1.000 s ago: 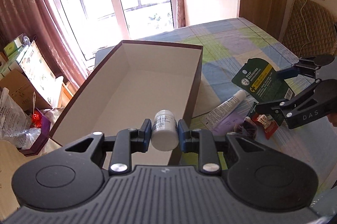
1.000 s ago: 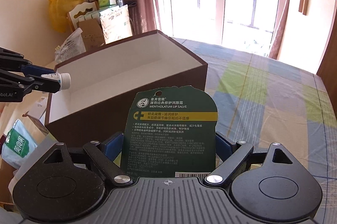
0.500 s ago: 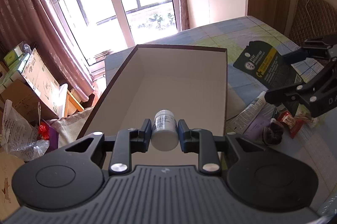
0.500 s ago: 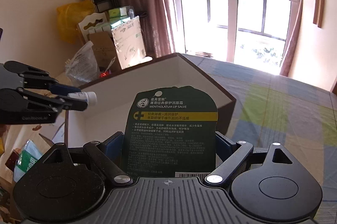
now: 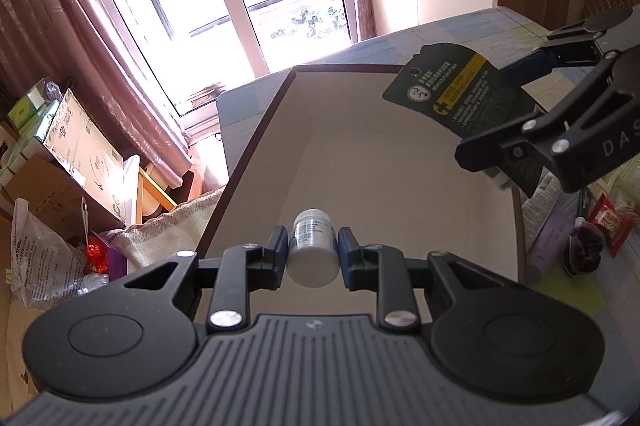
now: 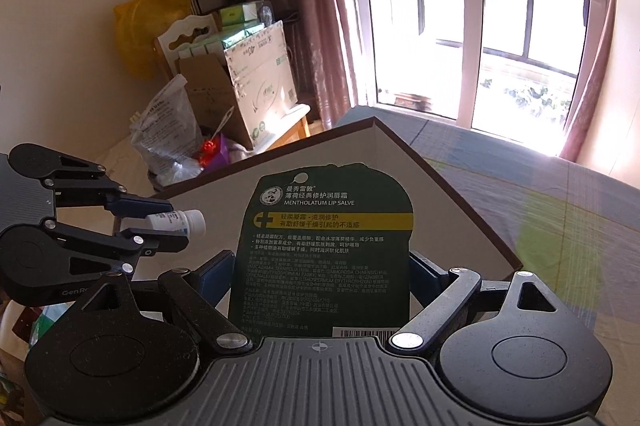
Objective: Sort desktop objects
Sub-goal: 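Carry the pill bottle and lip balm card over the brown box with both tools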
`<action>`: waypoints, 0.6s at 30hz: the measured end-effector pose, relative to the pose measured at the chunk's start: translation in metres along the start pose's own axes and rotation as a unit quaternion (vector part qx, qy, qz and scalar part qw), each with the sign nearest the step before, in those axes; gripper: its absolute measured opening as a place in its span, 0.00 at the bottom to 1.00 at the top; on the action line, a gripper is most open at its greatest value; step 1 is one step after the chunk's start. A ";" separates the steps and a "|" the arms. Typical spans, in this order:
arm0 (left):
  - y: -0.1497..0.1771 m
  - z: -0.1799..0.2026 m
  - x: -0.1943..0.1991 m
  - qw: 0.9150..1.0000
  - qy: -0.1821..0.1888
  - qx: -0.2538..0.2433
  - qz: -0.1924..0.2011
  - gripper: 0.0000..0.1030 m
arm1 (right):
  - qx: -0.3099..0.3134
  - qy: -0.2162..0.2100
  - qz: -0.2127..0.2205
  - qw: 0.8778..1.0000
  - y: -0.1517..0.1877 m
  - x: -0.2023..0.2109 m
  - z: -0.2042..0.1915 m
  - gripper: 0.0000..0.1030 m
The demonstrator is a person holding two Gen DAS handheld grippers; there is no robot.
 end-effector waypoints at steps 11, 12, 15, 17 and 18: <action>0.005 -0.017 -0.060 0.998 0.014 0.014 -0.051 0.22 | 0.041 0.015 -0.065 0.997 -0.011 -0.070 0.017 0.88; 0.005 -0.017 -0.066 0.998 0.015 0.015 -0.056 0.22 | 0.046 0.017 -0.070 0.996 -0.011 -0.076 0.019 0.88; 0.006 -0.020 -0.083 0.997 0.017 0.018 -0.073 0.22 | 0.060 0.021 -0.085 0.994 -0.012 -0.092 0.025 0.88; 0.006 -0.021 -0.093 0.996 0.019 0.020 -0.085 0.22 | 0.069 0.023 -0.093 0.993 -0.012 -0.100 0.028 0.88; 0.007 -0.022 -0.098 0.995 0.018 0.021 -0.093 0.22 | 0.074 0.023 -0.097 0.992 -0.012 -0.105 0.030 0.88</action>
Point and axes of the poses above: each gripper's, at about its wrist camera, not at the fingertips, and x roughly against the way its jaws point, z to its right, y to its underside, the point moved 2 cm from there along -x, roughly the way its jaws point, and after that the axes turned 7 degrees about y, right-handed, at the moved point
